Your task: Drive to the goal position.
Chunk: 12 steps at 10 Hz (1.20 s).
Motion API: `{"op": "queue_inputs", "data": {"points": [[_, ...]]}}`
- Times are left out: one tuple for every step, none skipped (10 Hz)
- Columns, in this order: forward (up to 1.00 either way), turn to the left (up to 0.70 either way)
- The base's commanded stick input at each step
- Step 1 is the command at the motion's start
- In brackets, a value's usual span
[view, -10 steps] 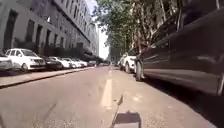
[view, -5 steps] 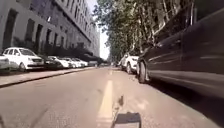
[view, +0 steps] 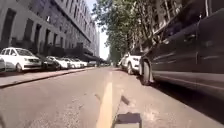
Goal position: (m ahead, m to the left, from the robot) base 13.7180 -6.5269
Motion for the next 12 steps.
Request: {"op": "queue_inputs", "data": {"points": [[0.7, 0.0], [0.7, 0.0], [0.7, 0.0], [0.7, 0.0], [0.7, 0.0], [0.7, 0.0], [0.7, 0.0], [0.7, 0.0], [0.7, 0.0], [0.7, 0.0], [0.7, 0.0], [0.7, 0.0]]}}
